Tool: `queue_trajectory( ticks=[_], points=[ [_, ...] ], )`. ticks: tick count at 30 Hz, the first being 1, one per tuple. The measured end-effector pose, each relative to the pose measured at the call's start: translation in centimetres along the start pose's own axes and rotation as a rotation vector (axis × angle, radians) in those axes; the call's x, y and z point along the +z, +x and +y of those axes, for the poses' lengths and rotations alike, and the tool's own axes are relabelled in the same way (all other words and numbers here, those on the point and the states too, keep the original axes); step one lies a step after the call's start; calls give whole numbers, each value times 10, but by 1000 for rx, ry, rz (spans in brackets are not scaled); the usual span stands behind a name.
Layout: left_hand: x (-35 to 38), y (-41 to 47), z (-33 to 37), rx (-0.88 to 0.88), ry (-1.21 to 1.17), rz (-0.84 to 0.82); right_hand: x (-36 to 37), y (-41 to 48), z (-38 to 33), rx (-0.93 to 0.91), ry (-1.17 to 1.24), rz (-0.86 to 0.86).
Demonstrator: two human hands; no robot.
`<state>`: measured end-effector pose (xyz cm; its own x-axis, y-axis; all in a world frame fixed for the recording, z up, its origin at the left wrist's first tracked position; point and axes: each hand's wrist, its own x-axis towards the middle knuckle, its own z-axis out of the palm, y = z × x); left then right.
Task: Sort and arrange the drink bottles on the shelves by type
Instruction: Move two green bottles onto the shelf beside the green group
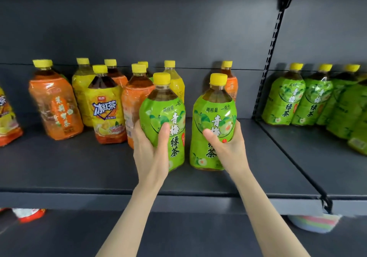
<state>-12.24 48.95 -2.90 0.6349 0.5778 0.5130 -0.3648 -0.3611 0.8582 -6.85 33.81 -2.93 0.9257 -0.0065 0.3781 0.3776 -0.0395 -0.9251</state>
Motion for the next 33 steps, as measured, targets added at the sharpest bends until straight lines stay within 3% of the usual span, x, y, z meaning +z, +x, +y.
queue_trajectory(
  ticks=[5,11,18,24,33],
  points=[
    [3,-12,3,-11,-145,-47,-8,-10,-8,-14,109,65],
    [34,-33,36,-42,-253,-127,-74,-27,-26,-60,108,141],
    [118,-103,78,-64,-324,-268,-195,-51,-33,-60,34,231],
    [198,-175,113,-116,-387,-283,-310,-60,-33,-70,-13,260],
    [292,-187,131,-84,-296,-378,-394,-17,-11,-66,-25,234]
  ],
)
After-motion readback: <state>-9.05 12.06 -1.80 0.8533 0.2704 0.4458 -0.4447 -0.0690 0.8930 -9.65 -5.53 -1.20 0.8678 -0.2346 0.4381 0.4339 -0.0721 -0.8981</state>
